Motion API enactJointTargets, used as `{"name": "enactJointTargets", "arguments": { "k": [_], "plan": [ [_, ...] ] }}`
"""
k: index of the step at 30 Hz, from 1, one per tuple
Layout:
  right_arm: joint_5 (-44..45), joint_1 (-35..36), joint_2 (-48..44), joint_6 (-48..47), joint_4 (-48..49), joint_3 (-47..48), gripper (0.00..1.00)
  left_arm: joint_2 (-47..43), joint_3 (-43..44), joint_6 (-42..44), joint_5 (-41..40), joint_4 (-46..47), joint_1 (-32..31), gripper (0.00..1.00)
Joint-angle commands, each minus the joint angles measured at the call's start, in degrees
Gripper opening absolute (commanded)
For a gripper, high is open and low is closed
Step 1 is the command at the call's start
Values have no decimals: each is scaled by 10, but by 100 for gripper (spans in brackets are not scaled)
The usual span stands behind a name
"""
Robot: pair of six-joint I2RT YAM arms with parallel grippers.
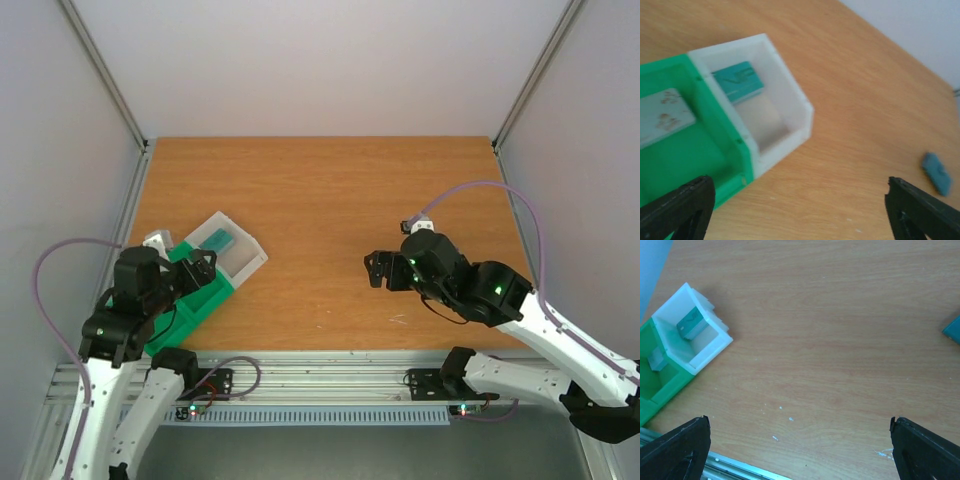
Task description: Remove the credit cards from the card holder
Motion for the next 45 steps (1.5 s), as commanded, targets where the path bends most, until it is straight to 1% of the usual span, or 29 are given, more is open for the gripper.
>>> {"name": "enactJointTargets", "arguments": {
  "k": [1, 2, 3, 5, 9, 12, 17, 23, 30, 35, 45],
  "plan": [
    [-2, 5, -25, -5, 23, -13, 99, 41, -18, -27, -115, -3, 4, 87],
    [-4, 5, -29, -7, 25, -15, 98, 52, -19, -46, -139, -3, 4, 83],
    [-5, 5, -32, -8, 27, -18, 98, 64, -21, -68, -166, -2, 4, 81],
    [-5, 5, -38, -10, 32, -24, 98, 93, -26, -105, -189, 5, 4, 72],
    [6, 5, -41, -12, 26, -24, 98, 165, -32, -145, -185, 25, 4, 61],
    [11, 5, -41, -15, 16, -16, 98, 207, -37, -154, -180, 52, 4, 56],
    [5, 5, -45, -19, 18, -12, 99, 249, -59, -162, -175, 115, 4, 52],
    [7, 5, -47, -21, 14, -14, 98, 311, -63, -184, -184, 148, 4, 50],
    [13, 5, -51, -24, 12, -14, 98, 362, -66, -194, -144, 209, 4, 49],
    [16, 5, -51, -26, 11, -15, 98, 378, -69, -195, -148, 226, 4, 45],
    [22, 5, -52, -24, 7, -16, 98, 396, -78, -205, -149, 230, 4, 46]
  ]
}}
